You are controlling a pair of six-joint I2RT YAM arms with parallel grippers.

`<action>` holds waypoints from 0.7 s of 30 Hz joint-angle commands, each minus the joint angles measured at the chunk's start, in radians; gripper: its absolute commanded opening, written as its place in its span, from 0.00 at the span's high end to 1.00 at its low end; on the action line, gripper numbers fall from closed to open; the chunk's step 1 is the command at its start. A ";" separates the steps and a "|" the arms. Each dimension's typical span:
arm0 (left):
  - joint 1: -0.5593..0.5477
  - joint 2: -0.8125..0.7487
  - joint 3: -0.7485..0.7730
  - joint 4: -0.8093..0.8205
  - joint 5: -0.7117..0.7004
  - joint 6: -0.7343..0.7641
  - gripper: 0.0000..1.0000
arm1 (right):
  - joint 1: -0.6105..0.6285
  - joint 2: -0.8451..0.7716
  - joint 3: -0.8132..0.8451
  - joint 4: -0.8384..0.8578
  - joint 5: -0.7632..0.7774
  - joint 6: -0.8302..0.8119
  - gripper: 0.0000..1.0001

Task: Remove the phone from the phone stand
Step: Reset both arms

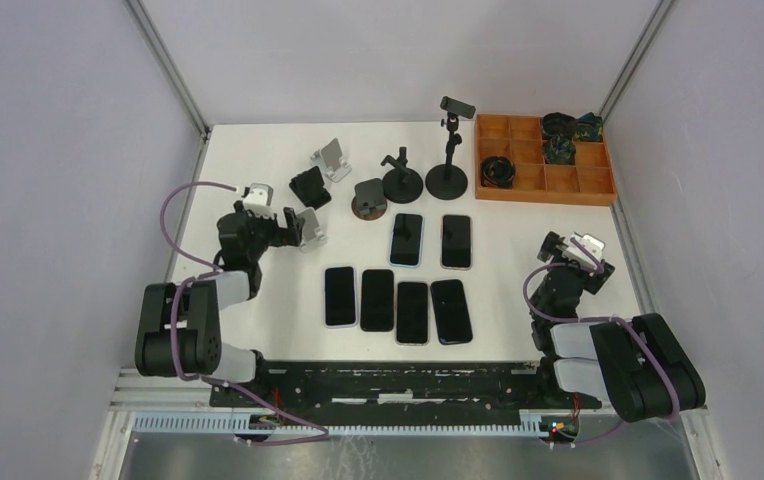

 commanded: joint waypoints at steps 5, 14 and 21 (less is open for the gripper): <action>0.003 0.112 -0.270 0.645 -0.054 0.007 0.00 | 0.000 -0.031 -0.274 0.324 -0.083 -0.052 0.02; -0.002 0.125 -0.219 0.544 -0.152 -0.032 0.00 | 0.005 0.109 -0.119 0.179 -0.367 -0.176 0.02; -0.005 0.119 -0.221 0.542 -0.157 -0.031 0.00 | -0.070 0.116 -0.116 0.172 -0.448 -0.135 0.02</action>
